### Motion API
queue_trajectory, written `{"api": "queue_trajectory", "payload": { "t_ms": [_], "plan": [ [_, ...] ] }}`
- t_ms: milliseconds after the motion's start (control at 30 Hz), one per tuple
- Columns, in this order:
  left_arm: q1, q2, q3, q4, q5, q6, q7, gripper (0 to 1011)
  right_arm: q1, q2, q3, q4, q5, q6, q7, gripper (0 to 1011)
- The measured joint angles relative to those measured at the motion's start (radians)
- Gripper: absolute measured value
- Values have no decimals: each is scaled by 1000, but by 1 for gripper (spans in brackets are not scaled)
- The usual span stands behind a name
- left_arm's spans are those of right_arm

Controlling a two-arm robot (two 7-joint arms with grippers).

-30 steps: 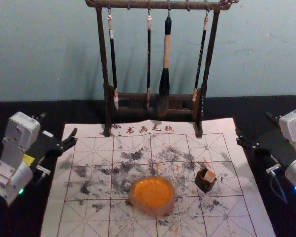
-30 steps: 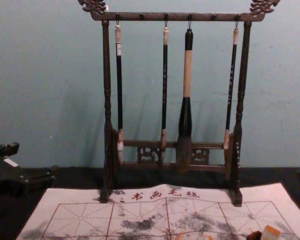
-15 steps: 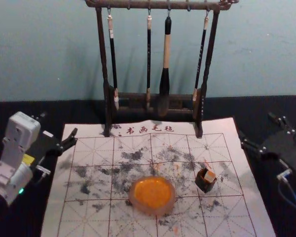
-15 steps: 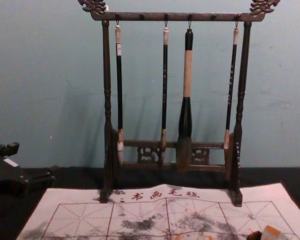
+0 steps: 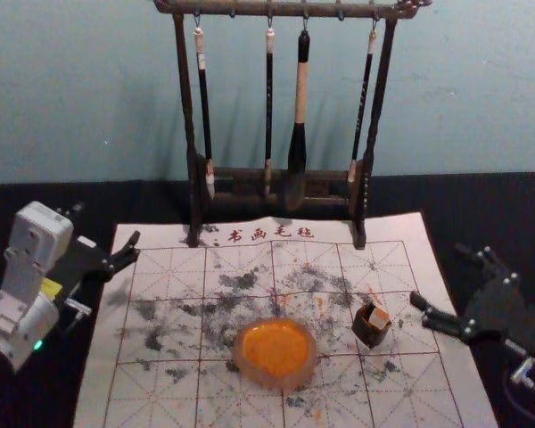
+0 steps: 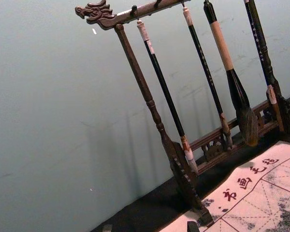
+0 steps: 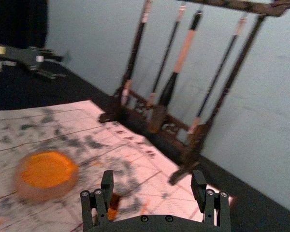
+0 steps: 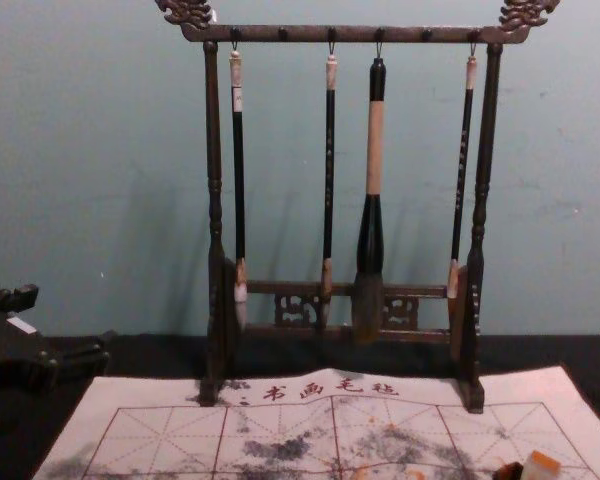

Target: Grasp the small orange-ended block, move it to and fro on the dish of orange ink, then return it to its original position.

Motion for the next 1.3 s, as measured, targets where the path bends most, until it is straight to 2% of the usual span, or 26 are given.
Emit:
{"api": "queue_trajectory", "payload": {
  "t_ms": [467, 767, 1300],
  "plan": [
    [0, 0, 0, 0, 0, 0, 0, 1001, 8, -14, -38, 16, -34, 19, 99, 1000],
    [0, 0, 0, 0, 0, 0, 0, 1001, 54, -48, -63, 51, -55, 105, 148, 1000],
    [0, 0, 0, 0, 0, 0, 0, 1001, 111, -111, -61, 108, -73, 188, 187, 1000]
  ]
}}
